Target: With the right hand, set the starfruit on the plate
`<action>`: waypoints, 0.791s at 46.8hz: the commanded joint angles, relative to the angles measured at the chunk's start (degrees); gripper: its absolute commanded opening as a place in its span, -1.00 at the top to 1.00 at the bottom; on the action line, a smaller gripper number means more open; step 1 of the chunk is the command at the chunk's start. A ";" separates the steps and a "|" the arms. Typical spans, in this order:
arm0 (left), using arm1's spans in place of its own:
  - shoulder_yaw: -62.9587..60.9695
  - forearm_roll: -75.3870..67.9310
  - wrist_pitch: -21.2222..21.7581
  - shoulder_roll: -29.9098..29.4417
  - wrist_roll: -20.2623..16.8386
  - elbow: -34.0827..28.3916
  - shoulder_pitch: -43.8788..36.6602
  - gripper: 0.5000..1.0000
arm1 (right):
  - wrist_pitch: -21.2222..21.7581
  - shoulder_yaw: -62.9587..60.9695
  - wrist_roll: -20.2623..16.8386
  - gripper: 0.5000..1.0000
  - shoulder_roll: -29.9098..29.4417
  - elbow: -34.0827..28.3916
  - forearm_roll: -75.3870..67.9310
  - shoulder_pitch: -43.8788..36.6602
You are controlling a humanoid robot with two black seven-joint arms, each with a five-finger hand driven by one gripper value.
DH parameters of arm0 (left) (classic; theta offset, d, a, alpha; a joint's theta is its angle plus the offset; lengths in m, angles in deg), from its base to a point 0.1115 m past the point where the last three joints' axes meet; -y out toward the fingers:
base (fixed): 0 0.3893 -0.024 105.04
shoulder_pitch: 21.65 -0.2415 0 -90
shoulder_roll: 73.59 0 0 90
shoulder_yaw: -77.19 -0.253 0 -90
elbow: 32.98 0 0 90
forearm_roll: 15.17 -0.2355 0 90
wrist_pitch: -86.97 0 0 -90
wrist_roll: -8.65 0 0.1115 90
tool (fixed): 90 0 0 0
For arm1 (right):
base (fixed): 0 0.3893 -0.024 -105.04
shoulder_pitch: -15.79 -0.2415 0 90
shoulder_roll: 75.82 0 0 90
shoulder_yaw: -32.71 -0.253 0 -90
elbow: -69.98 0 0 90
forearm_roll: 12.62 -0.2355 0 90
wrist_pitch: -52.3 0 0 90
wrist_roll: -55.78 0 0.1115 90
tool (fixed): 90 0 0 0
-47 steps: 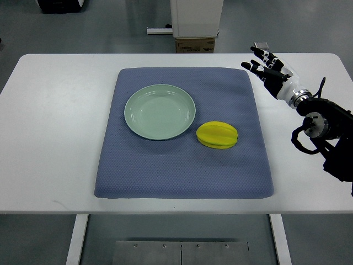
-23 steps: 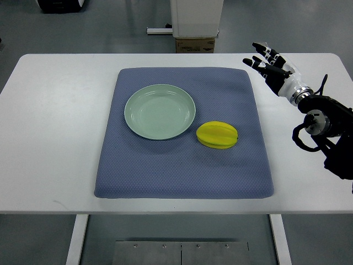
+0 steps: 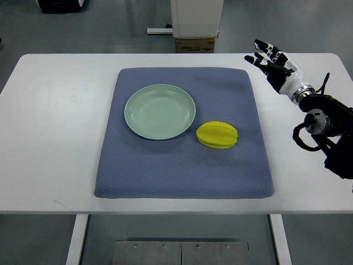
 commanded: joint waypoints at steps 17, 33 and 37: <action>-0.05 0.01 0.00 0.00 0.00 0.00 0.00 -1.00 | 0.26 2.41 -0.24 -1.00 0.62 -0.19 0.61 0.08; 0.04 0.01 0.00 0.00 0.00 0.00 0.00 -1.00 | 0.35 8.48 0.20 -1.00 0.44 -0.36 2.45 -0.45; -0.05 -0.08 0.00 0.00 0.00 0.00 0.00 -1.00 | 2.01 8.48 1.25 -1.00 0.18 -0.45 5.53 -0.28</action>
